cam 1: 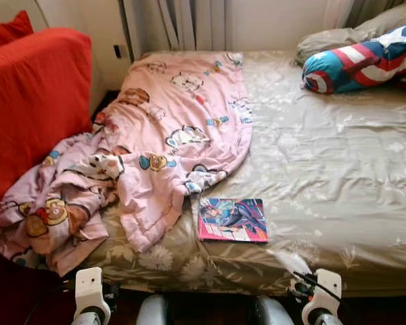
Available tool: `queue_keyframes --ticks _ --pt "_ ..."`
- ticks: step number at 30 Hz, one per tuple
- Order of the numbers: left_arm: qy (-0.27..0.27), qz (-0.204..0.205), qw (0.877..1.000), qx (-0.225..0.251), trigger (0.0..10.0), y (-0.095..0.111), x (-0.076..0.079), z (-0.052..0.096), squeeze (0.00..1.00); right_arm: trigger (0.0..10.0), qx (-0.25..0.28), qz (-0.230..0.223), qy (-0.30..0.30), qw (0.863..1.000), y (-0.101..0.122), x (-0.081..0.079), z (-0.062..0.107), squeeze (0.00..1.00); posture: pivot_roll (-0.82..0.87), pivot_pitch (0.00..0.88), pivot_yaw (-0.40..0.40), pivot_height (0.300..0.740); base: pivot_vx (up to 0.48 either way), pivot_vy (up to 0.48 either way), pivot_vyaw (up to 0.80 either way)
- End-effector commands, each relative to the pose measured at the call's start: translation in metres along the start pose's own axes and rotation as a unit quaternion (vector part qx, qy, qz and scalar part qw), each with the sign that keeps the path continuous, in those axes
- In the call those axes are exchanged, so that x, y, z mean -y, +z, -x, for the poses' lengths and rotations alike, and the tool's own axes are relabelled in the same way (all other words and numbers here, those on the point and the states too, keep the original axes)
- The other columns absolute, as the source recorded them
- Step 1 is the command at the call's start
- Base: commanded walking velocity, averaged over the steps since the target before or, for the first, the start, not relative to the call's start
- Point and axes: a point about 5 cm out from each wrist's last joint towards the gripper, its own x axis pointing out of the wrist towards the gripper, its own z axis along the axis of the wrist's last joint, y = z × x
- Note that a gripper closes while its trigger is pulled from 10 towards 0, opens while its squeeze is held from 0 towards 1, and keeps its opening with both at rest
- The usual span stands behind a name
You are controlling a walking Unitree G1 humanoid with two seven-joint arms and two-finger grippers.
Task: Clean up the room
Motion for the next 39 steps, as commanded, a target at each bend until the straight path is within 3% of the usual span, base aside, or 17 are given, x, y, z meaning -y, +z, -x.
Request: queue_keyframes --ticks 1,6,21,32,39 --pt "-0.001 -0.004 1.0 -0.011 10.0 -0.002 -0.003 0.0 0.0 10.0 -0.017 -0.005 -0.01 1.0 -0.008 0.002 0.002 0.0 0.01 0.0 0.027 0.615 0.0 0.0 0.0" --pt "0.0 -0.008 0.999 -0.039 10.0 -0.006 -0.003 -0.001 0.0 10.0 -0.032 -0.011 -0.044 0.998 -0.016 0.01 0.006 0.0 -0.02 0.0 0.054 0.639 0.0 0.0 0.0" --pt "0.003 0.007 0.997 -0.081 10.0 -0.026 0.005 0.005 0.0 10.0 -0.072 -0.002 -0.054 0.996 -0.033 0.018 0.013 0.0 0.0 0.0 0.034 0.739 0.0 0.0 0.0" --pt "0.01 0.021 0.995 -0.095 10.0 -0.032 0.005 0.007 0.0 10.0 -0.076 0.016 -0.044 0.996 -0.023 0.014 0.007 0.0 0.01 0.0 0.014 0.74 0.0 0.0 0.0" --pt "0.006 0.021 0.994 -0.108 10.0 -0.038 0.005 0.01 0.0 10.0 -0.096 0.024 -0.037 0.994 -0.029 0.018 0.01 0.0 0.01 0.0 0.018 0.74 0.0 0.0 0.0"
